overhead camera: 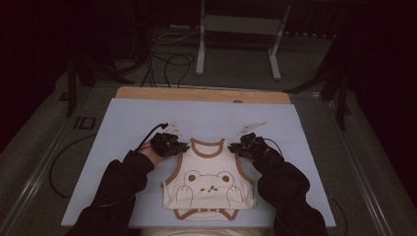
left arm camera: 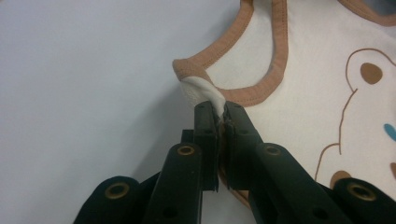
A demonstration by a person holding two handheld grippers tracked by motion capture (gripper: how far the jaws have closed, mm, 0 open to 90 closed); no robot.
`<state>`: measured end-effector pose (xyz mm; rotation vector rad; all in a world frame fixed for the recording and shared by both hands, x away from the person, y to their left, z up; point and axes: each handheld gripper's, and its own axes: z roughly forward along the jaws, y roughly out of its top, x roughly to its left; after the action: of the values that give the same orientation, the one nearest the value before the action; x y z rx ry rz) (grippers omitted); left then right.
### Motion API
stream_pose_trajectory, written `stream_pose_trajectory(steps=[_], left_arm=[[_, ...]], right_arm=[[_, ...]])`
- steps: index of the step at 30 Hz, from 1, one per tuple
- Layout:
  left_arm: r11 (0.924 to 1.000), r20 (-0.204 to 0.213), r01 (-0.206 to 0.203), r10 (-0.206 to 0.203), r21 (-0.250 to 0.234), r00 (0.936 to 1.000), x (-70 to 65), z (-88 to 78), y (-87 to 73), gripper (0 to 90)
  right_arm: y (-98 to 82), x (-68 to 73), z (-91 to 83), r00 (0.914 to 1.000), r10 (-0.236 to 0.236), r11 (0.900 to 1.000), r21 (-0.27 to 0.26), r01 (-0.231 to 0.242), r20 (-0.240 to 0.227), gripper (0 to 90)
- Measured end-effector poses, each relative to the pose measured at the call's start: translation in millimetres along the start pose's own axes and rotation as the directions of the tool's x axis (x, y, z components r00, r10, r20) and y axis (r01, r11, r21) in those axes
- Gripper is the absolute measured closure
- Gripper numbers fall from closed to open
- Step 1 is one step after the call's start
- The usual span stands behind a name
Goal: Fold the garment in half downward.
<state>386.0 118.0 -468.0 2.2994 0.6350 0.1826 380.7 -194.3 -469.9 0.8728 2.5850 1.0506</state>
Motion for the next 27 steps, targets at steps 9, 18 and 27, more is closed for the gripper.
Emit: stream_pose_trajectory(steps=[9,18,27], left_arm=[[0.9994,-0.021,-0.023,0.022,-0.028,0.9995,3.0,-13.7,15.3,85.6],[0.9976,-0.043,-0.031,0.029,-0.061,0.9987,10.1,-27.8,28.1,85.5],[0.9947,-0.059,-0.051,0.046,-0.090,0.9972,15.9,-35.3,40.6,85.4]], right_arm=[[15.7,-2.9,-15.3,0.9998,-0.014,0.999,-0.045,0.014,0.011,82.8],[28.3,-5.7,-27.6,0.9994,-0.022,0.997,-0.074,0.024,0.028,82.8],[46.2,-12.1,-34.9,0.9984,-0.029,0.995,-0.094,0.033,0.049,82.8]])
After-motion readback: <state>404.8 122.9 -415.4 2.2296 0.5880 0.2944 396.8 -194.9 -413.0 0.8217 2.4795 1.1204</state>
